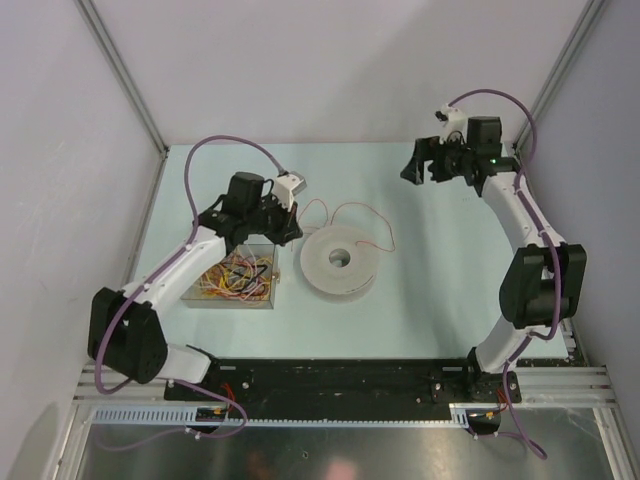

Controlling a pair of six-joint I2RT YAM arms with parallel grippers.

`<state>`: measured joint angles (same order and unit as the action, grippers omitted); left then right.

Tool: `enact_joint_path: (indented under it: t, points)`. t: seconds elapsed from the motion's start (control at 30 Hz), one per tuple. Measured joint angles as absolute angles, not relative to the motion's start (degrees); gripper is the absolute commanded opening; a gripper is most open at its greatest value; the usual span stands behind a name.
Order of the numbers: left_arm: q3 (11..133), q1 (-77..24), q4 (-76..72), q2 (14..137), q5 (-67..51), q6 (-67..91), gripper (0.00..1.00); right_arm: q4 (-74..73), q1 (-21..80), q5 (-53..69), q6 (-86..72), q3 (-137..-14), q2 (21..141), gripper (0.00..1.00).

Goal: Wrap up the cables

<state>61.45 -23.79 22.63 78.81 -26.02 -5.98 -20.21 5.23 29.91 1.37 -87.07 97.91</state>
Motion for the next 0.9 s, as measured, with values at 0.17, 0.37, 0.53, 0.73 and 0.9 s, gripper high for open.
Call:
enact_joint_path:
  t: [0.17, 0.37, 0.53, 0.73, 0.9]
  points:
    - [63.4, -23.8, 24.4, 82.7, -25.0, -6.0, 0.0, -32.2, 3.6, 33.9, 11.2, -88.5, 97.9, 0.83]
    - [63.5, -23.8, 26.3, 85.0, -25.0, -6.0, 0.0, -43.0, 9.4, 38.5, 25.3, -88.2, 97.8, 0.7]
    - [64.2, -23.8, 27.1, 85.1, -25.0, -6.0, 0.0, -45.0, 18.8, 36.8, 36.0, -85.9, 96.6, 0.62]
    - [64.6, -23.8, 27.4, 85.1, -25.0, -6.0, 0.0, -44.6, 29.0, 30.3, 46.1, -84.9, 96.5, 0.6]
    - [64.6, -23.8, 27.6, 85.1, -25.0, -6.0, 0.0, -43.7, 32.1, 26.0, 51.7, -84.9, 98.9, 0.6]
